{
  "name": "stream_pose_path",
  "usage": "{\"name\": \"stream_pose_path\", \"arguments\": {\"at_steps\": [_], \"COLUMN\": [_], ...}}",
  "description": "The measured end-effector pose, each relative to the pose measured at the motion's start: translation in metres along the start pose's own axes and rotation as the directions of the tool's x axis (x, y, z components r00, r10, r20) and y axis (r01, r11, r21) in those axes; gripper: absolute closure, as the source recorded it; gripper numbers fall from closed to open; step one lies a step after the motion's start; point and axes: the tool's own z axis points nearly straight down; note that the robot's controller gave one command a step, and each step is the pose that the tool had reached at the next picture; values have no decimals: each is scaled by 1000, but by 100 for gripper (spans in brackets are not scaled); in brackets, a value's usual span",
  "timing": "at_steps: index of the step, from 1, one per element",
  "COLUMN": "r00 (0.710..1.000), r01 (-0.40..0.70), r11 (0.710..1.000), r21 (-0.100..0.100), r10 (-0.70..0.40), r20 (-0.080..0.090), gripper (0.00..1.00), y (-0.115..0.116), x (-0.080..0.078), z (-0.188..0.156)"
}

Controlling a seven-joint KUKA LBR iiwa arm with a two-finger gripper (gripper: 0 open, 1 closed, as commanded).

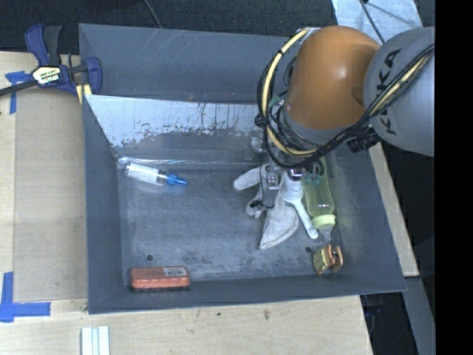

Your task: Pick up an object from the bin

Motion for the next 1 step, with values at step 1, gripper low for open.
{"name": "stream_pose_path", "arguments": {"at_steps": [1], "r00": [1000], "r01": [-1], "r11": [1000], "r21": [0], "r10": [1], "r20": [8], "gripper": [0], "y": [0], "x": [-1], "z": [-5]}}
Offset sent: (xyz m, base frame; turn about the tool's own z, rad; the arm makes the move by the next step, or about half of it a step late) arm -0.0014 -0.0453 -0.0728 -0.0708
